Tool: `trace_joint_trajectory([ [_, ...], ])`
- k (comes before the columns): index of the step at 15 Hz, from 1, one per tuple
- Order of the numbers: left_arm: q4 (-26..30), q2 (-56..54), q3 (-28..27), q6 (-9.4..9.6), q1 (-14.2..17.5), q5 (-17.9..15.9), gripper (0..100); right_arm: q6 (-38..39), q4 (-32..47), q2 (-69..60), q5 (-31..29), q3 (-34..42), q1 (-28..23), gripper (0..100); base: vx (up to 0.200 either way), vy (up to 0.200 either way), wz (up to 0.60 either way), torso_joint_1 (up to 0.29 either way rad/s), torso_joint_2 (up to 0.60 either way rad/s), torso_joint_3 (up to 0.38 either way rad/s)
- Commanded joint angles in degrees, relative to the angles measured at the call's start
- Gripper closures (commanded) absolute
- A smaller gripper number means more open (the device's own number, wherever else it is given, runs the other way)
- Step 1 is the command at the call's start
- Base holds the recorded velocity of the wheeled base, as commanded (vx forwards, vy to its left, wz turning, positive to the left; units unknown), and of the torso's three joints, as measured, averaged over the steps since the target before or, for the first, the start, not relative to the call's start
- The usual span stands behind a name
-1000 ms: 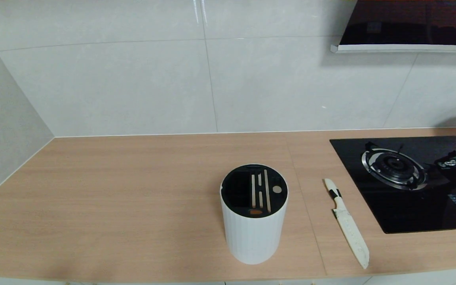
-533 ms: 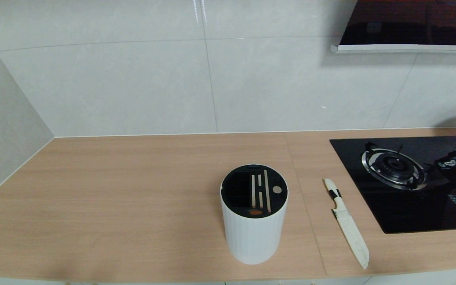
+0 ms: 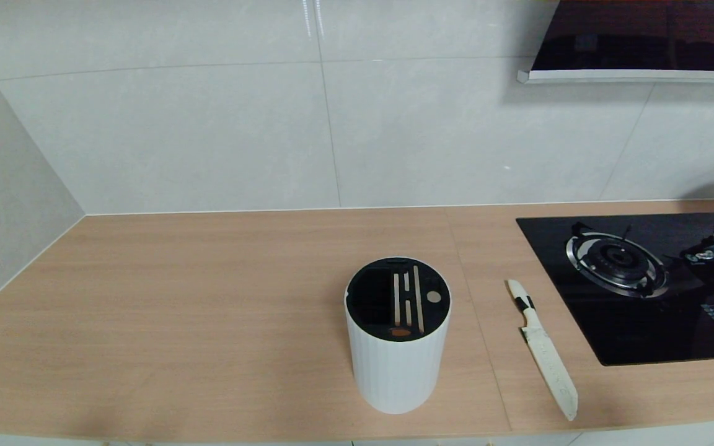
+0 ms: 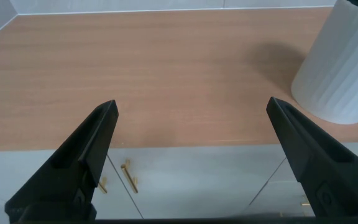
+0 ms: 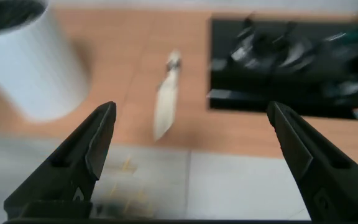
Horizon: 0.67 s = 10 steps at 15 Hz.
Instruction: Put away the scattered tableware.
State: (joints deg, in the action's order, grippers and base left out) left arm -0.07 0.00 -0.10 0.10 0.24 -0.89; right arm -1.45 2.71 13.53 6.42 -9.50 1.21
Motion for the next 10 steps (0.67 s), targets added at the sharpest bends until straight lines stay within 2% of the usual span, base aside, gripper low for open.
trace_joint_trajectory([
  [1, -0.01, 0.09, 0.01, -0.01, 0.02, 0.01, 0, -0.22, 0.19, 24.53, 3.86, -5.18, 4.68, 0, 0.000, 0.000, 0.00, 0.000, 0.00, 0.000],
  [4, -0.01, 0.09, 0.01, -0.01, 0.02, 0.01, 0, 0.13, -2.71, 39.73, 3.51, -8.52, 11.36, 0, 0.000, 0.000, 0.00, 0.000, 0.00, 0.000],
  [5, -0.01, 0.09, 0.01, -0.01, 0.02, 0.01, 0, 0.48, -8.33, 47.82, 3.42, -9.05, 13.56, 0, 0.000, 0.000, 0.00, 0.000, 0.00, 0.000],
  [9, -0.01, 0.09, 0.01, -0.01, 0.02, 0.01, 0, 0.31, -30.83, 71.46, -1.06, -9.58, 14.09, 0, 0.000, 0.000, 0.00, 0.000, 0.00, 0.000],
  [10, -0.01, 0.09, 0.01, -0.01, 0.02, 0.01, 0, 0.31, -33.47, 74.36, -1.85, -9.84, 14.09, 0, 0.000, 0.000, 0.00, 0.000, 0.00, 0.000],
])
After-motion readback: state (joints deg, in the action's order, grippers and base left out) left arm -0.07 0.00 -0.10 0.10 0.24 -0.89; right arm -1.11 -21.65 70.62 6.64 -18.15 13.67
